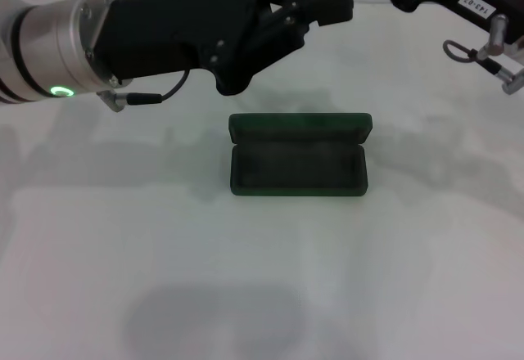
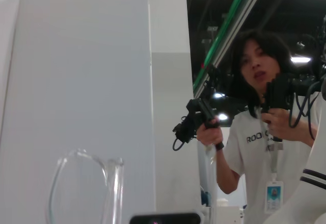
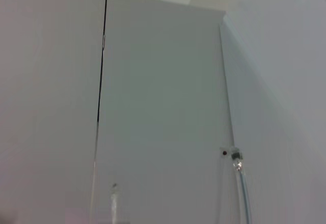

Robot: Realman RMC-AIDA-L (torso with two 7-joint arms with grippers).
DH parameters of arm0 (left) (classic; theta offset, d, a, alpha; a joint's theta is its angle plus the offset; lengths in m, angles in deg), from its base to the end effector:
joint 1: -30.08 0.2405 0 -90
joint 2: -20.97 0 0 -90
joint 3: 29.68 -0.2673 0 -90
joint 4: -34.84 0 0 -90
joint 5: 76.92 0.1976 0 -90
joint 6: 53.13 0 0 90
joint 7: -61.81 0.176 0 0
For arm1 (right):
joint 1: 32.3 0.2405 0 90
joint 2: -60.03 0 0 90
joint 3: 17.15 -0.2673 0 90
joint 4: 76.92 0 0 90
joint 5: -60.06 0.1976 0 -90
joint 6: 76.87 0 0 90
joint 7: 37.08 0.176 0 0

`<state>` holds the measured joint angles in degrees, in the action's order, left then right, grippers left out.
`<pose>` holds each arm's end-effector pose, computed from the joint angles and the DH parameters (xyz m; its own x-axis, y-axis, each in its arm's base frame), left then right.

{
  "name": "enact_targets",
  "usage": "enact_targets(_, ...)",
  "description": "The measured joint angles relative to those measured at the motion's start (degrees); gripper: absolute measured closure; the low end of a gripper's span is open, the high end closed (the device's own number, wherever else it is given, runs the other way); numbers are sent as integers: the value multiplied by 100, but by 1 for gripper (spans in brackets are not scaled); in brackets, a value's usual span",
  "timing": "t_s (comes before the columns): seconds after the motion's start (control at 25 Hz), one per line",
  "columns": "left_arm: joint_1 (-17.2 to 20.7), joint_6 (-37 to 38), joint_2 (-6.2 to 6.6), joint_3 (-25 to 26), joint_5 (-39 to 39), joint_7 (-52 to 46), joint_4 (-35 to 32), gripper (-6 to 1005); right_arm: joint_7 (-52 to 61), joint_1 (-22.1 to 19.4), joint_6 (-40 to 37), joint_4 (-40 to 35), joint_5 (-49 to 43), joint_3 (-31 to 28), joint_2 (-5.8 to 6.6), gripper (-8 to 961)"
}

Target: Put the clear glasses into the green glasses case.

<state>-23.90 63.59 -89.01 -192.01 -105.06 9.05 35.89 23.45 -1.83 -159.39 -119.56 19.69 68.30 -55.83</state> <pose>-0.1024 0.3313 0.0068 0.4475 0.0015 0.8943 -0.1128 -0.9919 0.0581 0.0988 0.3544 0.0087 0.3994 0.1531 -0.9039 -0.1970 -0.9486 -0.2477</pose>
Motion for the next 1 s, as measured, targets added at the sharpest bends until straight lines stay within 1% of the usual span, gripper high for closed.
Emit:
enact_targets(0.2,24,0,22,22,-31,-6,0,963,26,4,2,44,-102,41,2,865)
enact_targets(0.36,38,0,37,26,-48,-6,0,963,34,21,43,71,-152,161,0,865)
enact_targets(0.64,54,0,39,26,-56,-3,8,962,35,196,154,221,-183,493,-16,864)
enact_targets(1.0,141,6,63,26,-196,11,45,962,37,205,180,274,-182,695,-25,864)
